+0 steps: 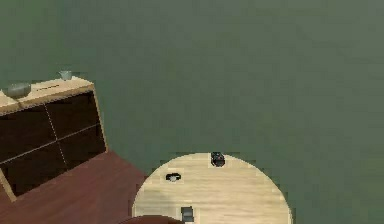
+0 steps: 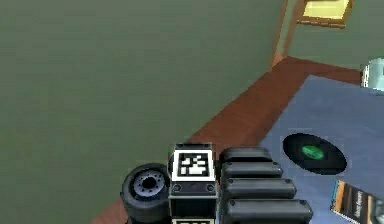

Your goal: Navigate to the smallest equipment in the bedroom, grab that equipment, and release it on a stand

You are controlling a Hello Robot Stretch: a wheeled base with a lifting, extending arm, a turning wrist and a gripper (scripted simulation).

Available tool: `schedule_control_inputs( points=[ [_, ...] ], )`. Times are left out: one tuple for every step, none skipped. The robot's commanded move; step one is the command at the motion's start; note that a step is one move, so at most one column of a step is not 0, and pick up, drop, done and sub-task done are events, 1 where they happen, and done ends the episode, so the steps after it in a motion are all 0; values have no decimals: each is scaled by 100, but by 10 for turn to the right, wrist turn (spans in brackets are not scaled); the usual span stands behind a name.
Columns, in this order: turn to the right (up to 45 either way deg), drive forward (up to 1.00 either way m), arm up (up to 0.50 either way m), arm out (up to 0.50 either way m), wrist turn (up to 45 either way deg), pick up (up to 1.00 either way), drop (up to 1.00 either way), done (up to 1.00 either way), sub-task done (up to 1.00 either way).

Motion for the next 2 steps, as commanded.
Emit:
schedule_control_inputs(
  points=[
    [-450,0,0,0,0,0,0,0,0],
    [-450,0,0,0,0,0,0,0,0]
  ],
)
